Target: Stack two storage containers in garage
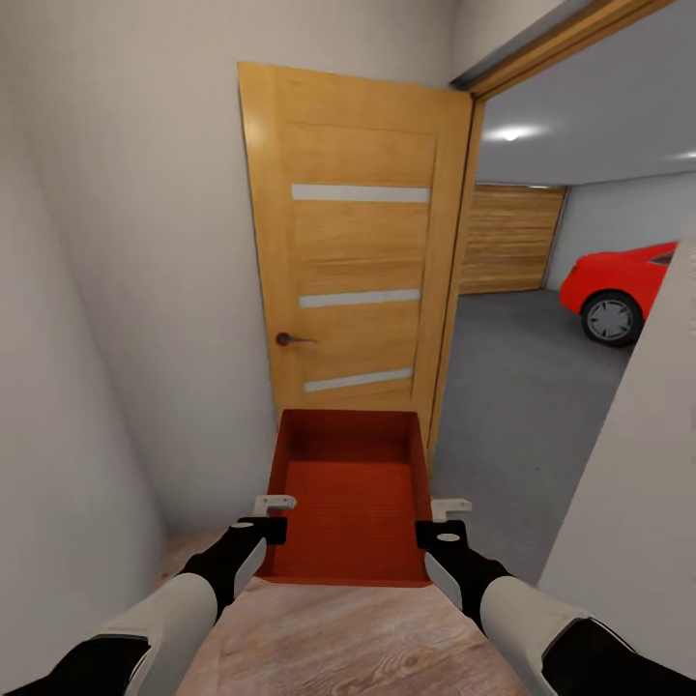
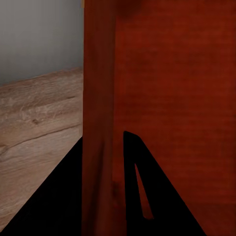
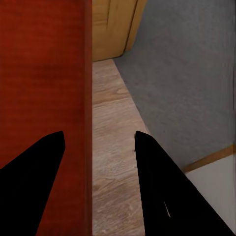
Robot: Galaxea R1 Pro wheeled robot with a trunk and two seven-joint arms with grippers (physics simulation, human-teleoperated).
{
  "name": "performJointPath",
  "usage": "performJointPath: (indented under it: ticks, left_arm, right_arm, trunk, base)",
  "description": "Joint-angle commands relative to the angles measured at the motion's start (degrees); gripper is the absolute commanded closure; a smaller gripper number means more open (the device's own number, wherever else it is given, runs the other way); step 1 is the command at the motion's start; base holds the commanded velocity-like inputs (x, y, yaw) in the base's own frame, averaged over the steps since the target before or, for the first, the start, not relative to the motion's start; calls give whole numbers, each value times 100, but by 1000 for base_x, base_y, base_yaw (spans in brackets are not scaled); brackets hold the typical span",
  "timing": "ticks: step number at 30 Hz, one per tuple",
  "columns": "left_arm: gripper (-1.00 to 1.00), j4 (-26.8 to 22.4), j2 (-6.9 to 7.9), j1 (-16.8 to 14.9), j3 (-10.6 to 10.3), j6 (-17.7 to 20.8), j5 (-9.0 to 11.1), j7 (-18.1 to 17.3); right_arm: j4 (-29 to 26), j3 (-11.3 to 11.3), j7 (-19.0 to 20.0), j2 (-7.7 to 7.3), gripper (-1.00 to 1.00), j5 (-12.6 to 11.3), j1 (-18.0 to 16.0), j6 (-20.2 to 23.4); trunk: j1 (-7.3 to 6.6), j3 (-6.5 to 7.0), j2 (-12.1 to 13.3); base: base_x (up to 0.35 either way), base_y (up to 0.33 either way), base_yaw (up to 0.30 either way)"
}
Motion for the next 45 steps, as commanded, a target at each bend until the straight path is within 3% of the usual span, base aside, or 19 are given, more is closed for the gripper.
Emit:
performJointPath:
  ticks: [1, 14, 33, 45]
  left_arm:
    - [100, -10, 3, 1, 79, 43, -55, 53]
    - [100, -12, 3, 1, 79, 43, -54, 53]
    - [100, -9, 3, 1, 79, 43, -55, 53]
    - [100, -14, 3, 1, 79, 43, -54, 53]
  right_arm:
    - [-51, -165, 238, 2, 100, 20, -9, 27]
    - [-52, -165, 234, 4, 100, 20, -9, 27]
    - [-51, -165, 231, -2, 100, 20, -9, 27]
    - [-55, -165, 238, 3, 100, 20, -9, 27]
  trunk:
    - [4, -10, -9]
    - [4, -10, -9]
    - [4, -10, -9]
    - [4, -10, -9]
  base:
    - [164, 92, -251]
    - [156, 78, -247]
    - [187, 126, -22]
    - [165, 112, -190]
